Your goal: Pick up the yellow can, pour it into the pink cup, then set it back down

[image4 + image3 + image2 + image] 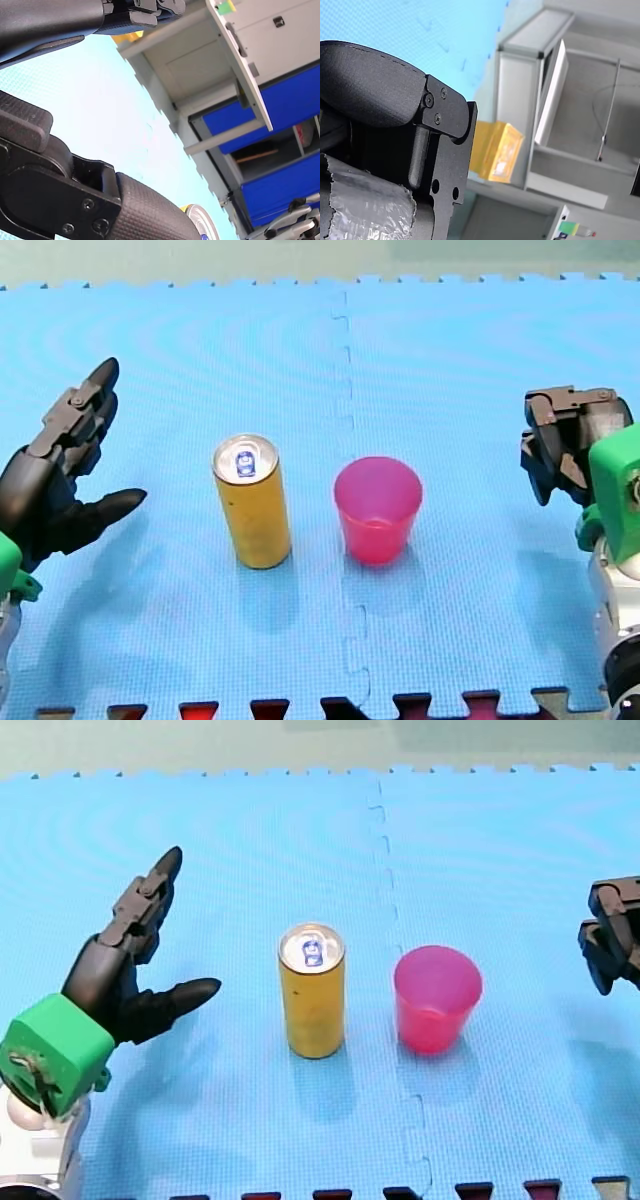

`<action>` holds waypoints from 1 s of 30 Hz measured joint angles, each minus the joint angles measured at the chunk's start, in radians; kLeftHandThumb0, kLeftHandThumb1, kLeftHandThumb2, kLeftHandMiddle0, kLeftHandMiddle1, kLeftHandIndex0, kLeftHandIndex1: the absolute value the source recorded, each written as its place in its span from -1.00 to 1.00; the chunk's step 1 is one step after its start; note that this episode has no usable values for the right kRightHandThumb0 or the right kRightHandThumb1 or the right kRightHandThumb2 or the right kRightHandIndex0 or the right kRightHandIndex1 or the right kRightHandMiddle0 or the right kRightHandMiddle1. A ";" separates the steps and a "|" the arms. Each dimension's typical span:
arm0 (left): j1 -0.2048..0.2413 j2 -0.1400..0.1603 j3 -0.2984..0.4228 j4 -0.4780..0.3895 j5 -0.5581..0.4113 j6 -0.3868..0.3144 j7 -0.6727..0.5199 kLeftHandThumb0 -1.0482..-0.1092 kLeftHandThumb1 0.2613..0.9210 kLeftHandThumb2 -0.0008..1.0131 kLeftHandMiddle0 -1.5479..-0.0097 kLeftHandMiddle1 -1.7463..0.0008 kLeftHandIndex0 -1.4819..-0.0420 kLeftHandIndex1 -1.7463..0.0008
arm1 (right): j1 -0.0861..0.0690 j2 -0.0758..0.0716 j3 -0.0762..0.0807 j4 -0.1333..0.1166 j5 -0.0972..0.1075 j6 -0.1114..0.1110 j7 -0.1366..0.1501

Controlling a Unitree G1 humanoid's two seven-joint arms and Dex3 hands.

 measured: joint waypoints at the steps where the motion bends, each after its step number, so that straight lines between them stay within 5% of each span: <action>1: 0.000 0.000 0.000 -0.001 -0.001 0.000 -0.002 -1.00 0.90 -0.98 0.94 0.99 0.92 1.00 | 0.000 0.000 -0.001 -0.001 0.002 0.001 0.003; 30: 0.006 -0.012 0.001 -0.016 -0.049 0.060 -0.105 -1.00 0.82 -1.00 0.94 0.99 0.87 0.98 | 0.007 -0.002 -0.010 -0.004 0.021 0.003 0.035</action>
